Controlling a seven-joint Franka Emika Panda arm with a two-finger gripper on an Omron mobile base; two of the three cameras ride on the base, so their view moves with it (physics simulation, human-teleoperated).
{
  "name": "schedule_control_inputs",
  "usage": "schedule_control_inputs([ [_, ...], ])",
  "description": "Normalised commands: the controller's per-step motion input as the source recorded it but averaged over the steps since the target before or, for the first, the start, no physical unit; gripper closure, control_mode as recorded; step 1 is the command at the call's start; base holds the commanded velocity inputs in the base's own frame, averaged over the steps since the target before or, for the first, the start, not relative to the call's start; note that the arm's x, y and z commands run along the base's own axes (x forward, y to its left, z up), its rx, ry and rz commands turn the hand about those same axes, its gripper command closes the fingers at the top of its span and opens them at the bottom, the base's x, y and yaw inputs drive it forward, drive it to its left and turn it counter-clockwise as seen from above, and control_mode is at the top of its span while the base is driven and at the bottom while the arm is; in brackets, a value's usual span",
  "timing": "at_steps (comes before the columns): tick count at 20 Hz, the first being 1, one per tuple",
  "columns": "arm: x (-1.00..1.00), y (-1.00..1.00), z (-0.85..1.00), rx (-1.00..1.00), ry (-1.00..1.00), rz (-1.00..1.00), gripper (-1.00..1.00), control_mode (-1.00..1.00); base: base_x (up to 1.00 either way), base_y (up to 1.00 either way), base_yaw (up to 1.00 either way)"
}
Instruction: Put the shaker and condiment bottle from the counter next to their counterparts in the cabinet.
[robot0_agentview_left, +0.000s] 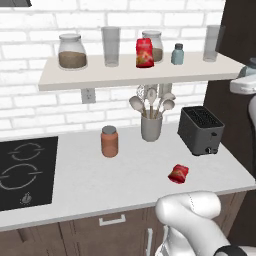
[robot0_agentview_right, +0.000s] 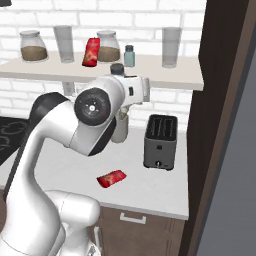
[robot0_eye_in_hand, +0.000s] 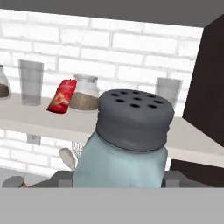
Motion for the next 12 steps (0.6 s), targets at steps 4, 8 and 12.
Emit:
schedule_control_inputs([
  [4,0.04,-0.09,0.01,0.07,0.11,0.0,1.0,-1.0,0.0,0.0,0.0],
  [8,0.22,0.29,-0.01,0.01,0.02,0.0,1.0,-1.0,0.0,0.0,0.0],
  [12,0.2,0.44,-0.04,-0.06,-0.12,0.0,1.0,-1.0,0.0,0.0,0.0],
])
